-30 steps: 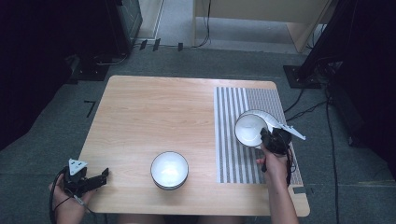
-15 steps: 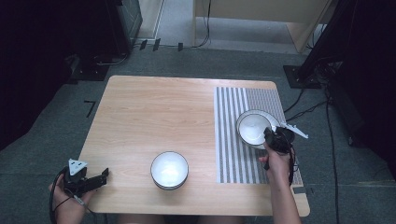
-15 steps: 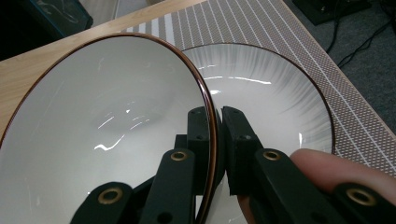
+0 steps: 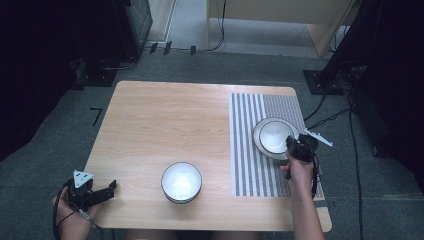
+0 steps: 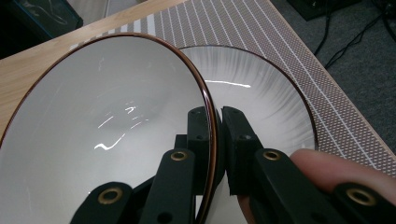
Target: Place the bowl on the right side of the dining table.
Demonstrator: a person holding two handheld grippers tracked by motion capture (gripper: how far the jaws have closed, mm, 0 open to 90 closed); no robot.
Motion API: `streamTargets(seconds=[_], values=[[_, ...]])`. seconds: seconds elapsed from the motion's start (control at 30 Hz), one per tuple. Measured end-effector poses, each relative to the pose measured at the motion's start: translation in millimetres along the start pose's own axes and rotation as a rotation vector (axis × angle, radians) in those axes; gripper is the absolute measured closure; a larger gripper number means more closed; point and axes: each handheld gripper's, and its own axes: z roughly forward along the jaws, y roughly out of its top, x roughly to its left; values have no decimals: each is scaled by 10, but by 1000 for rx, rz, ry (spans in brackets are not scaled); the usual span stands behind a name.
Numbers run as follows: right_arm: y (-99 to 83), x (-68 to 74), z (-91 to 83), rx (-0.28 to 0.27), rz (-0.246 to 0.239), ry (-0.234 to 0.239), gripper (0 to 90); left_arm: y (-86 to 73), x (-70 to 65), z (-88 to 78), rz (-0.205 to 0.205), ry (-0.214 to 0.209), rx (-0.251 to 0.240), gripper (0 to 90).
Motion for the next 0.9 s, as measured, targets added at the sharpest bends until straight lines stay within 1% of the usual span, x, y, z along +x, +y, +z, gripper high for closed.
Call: streamTargets(seconds=[0.47,0.9], values=[[40,-37,106,1,5,-6,833,0,0,0,-3,3,0,81],[59,-87,199,9,24,-16,833,0,2,0,-3,4,0,81]])
